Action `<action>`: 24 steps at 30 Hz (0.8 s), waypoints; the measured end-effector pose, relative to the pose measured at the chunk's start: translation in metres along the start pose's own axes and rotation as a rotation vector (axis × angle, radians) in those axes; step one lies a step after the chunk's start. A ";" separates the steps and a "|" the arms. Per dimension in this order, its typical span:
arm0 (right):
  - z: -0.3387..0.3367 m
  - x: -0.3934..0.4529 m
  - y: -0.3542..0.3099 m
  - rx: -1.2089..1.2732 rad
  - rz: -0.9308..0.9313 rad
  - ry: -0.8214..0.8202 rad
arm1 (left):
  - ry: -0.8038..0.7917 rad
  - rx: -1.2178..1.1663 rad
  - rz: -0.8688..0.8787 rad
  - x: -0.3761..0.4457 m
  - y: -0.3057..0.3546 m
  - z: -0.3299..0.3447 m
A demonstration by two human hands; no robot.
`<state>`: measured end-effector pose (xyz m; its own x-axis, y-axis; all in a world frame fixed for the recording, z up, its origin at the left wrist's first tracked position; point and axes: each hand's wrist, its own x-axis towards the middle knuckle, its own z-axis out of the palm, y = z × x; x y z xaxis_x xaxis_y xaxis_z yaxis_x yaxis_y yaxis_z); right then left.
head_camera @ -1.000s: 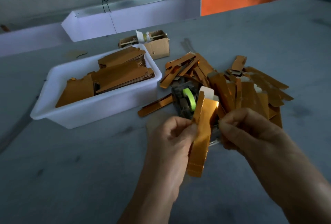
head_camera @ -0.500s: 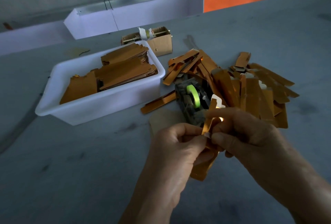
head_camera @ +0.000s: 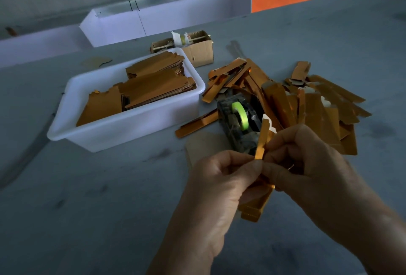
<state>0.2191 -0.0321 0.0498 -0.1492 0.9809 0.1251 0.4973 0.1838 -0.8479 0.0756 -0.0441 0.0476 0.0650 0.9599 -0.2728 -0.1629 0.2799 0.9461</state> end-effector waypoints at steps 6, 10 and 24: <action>0.005 -0.002 -0.007 -0.167 0.004 0.081 | 0.167 0.110 0.139 -0.002 -0.008 0.009; 0.008 -0.001 -0.014 -0.247 0.023 0.162 | 0.331 0.275 0.324 -0.003 -0.015 0.020; 0.015 0.007 -0.019 -0.120 0.036 0.227 | 0.353 0.137 0.342 -0.005 0.000 0.012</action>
<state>0.1958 -0.0295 0.0588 0.0596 0.9738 0.2195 0.5987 0.1411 -0.7884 0.0870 -0.0491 0.0512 -0.3104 0.9499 0.0361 0.0152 -0.0330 0.9993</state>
